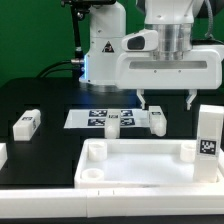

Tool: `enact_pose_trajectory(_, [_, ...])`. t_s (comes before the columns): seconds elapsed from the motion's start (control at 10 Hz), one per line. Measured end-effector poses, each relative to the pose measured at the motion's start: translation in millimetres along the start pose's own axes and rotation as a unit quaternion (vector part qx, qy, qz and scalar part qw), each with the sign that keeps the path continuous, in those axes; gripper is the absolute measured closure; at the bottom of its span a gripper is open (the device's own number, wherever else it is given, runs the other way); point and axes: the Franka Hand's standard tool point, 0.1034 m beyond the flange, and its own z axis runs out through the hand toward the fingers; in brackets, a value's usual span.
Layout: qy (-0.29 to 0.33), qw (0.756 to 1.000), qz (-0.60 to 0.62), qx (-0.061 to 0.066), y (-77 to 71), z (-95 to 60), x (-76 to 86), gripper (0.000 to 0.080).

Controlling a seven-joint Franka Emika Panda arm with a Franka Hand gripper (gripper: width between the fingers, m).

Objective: Assemble desk

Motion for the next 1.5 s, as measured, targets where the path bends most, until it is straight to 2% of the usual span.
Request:
enact_pose_trajectory(0.2, [0.0, 1.0, -0.001, -0.001, 2.3, 3.3, -1.4, 0.015])
enact_pose_trajectory(0.3, [-0.008, 1.0, 0.006, -0.006, 11.8, 20.4, -12.3, 0.015])
enact_pose_trajectory(0.4, [-0.015, 1.0, 0.003, -0.012, 13.3, 31.8, -19.9, 0.015])
enact_pose_trajectory(0.5, [-0.019, 1.0, 0.001, -0.016, 13.9, 36.7, -23.8, 0.015])
enact_pose_trajectory(0.7, [-0.016, 1.0, 0.002, -0.014, 13.7, 34.4, -20.7, 0.015])
enact_pose_trajectory(0.8, [-0.017, 1.0, 0.002, -0.015, 13.9, 34.9, -20.9, 0.0251])
enact_pose_trajectory(0.9, [-0.017, 1.0, 0.002, -0.015, 13.9, 34.9, -20.9, 0.0387])
enact_pose_trajectory(1.0, [-0.017, 1.0, 0.002, -0.015, 14.0, 34.9, -21.0, 0.0387])
enact_pose_trajectory(1.1, [-0.017, 1.0, 0.002, -0.015, 14.0, 34.9, -20.9, 0.0518])
enact_pose_trajectory(1.4, [-0.016, 1.0, -0.005, -0.015, 13.0, 35.0, -19.5, 0.0518])
enact_pose_trajectory(1.5, [-0.013, 0.999, -0.026, -0.015, 9.7, 35.0, -13.1, 0.0518])
